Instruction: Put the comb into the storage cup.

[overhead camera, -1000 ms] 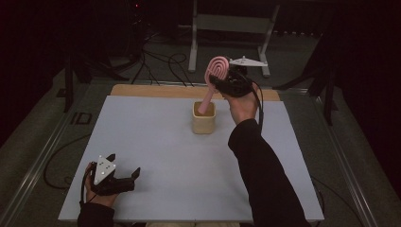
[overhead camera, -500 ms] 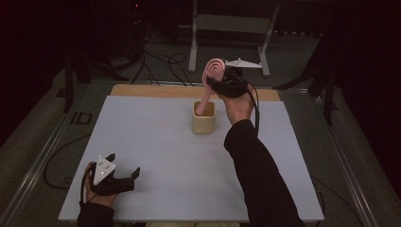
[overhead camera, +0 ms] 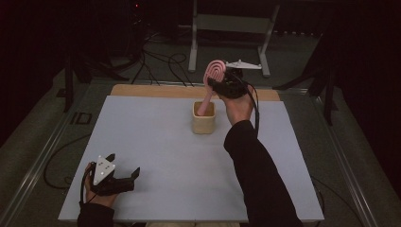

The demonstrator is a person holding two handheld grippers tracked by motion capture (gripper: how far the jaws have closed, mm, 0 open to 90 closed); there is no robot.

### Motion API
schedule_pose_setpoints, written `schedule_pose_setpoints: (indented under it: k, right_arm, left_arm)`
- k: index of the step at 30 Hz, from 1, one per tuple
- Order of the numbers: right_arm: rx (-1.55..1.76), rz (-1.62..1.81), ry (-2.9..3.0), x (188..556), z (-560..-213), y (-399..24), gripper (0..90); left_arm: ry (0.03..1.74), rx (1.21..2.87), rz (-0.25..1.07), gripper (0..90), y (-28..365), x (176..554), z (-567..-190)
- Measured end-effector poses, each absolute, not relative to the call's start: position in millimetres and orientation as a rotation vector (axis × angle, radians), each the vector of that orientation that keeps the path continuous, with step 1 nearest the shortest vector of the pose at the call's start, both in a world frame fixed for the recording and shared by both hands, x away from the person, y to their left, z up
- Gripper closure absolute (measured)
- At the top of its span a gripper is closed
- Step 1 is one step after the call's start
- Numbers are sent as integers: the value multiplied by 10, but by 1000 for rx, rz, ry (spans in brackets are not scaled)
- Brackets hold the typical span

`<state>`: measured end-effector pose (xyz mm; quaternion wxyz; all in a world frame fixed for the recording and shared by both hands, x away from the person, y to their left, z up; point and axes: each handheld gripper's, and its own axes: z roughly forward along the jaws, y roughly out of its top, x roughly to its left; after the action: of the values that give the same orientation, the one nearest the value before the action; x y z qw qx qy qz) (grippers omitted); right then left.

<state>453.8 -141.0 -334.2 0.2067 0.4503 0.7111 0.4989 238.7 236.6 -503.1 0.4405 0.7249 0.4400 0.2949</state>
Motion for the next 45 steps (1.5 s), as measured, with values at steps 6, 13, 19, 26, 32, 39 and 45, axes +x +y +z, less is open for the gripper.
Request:
schedule_pose_setpoints:
  k: [6, 13, 19, 26, 32, 39, 45]
  right_arm:
    - [1270, 1389, 1970, 4551, -3356, -1438, 635]
    - [1284, 1395, 1961, 4569, -3366, -1440, 635]
    - [1299, 1399, 1956, 4587, -3387, -1439, 635]
    - [1308, 1402, 1954, 4595, -3399, -1428, 635]
    - [1318, 1403, 1954, 4598, -3427, -1421, 635]
    - [1329, 1405, 1965, 4602, -3498, -1406, 635]
    - [1343, 1405, 1969, 4608, -3545, -1404, 635]
  left_arm:
    - [1092, 1799, 732, 1, 2363, 2385, -5030]
    - [1091, 1798, 732, 1, 2362, 2385, -5030]
    - [1091, 1799, 732, 1, 2365, 2385, -5029]
    - [1091, 1799, 733, 1, 2364, 2384, -5028]
    - [1089, 1800, 733, 1, 2363, 2383, -5028]
    - [1089, 1801, 732, 1, 2361, 2383, -5029]
    - [1090, 1801, 732, 1, 2361, 2384, -5030]
